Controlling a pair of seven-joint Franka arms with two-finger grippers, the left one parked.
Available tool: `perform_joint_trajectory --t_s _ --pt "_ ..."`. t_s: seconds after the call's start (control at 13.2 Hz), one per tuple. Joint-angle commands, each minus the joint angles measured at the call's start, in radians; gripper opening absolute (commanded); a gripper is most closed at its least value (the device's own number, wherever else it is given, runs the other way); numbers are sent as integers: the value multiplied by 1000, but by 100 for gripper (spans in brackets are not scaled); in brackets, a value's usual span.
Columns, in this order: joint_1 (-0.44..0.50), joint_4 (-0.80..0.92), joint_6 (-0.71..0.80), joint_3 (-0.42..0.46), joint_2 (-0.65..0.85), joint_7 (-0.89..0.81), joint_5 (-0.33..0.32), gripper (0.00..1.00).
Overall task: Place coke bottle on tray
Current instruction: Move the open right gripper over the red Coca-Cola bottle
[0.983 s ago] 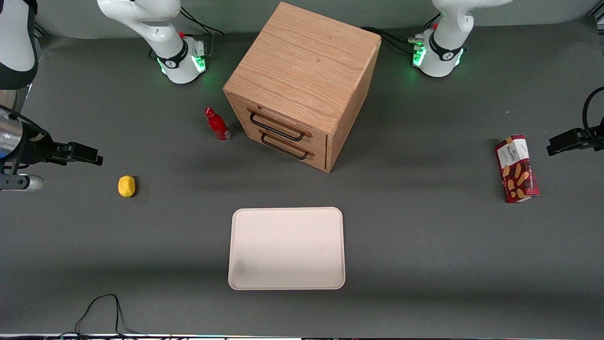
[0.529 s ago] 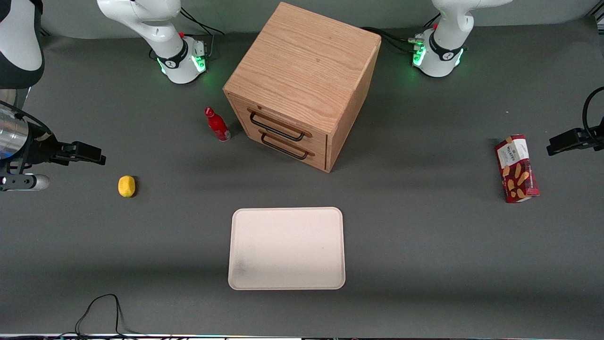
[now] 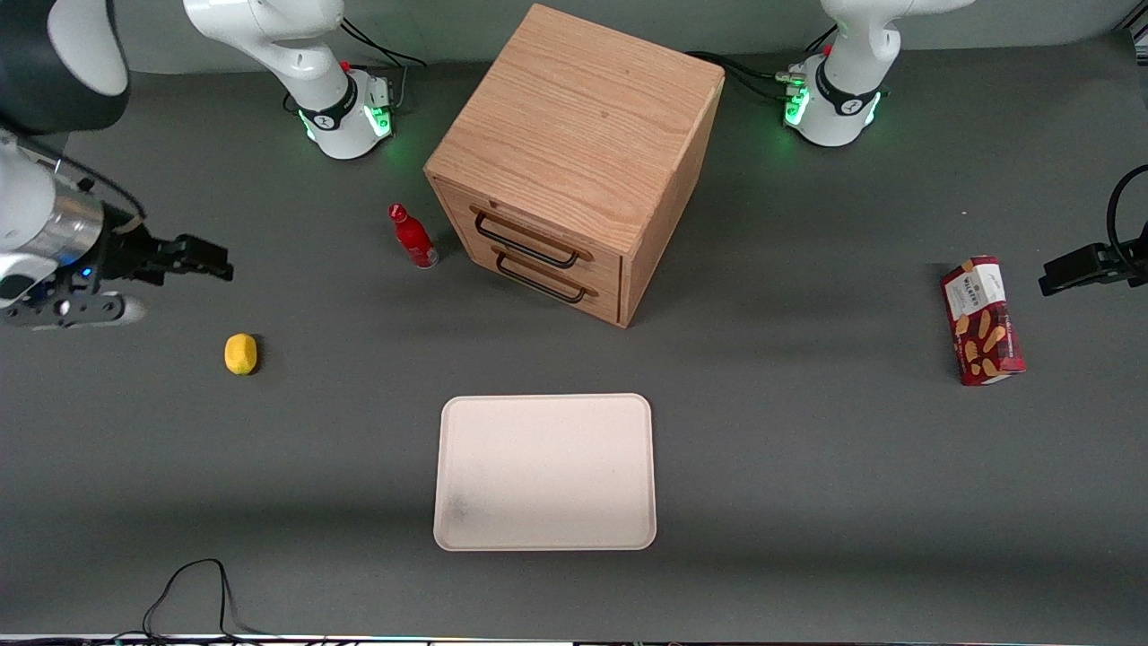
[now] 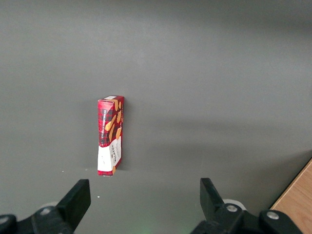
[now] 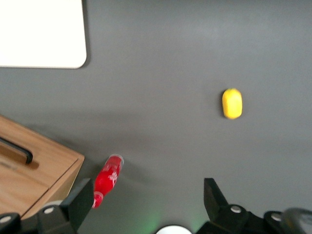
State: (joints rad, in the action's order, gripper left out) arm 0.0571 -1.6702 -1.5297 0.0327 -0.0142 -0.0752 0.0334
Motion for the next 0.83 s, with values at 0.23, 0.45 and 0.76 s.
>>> perform_joint_trajectory --t_s 0.23,0.45,0.76 --pt "190 -385 -111 -7 295 -221 -3 100" --pt "275 -592 -223 -7 413 -290 -1 100" --pt "366 -752 -337 -7 470 -359 -1 100"
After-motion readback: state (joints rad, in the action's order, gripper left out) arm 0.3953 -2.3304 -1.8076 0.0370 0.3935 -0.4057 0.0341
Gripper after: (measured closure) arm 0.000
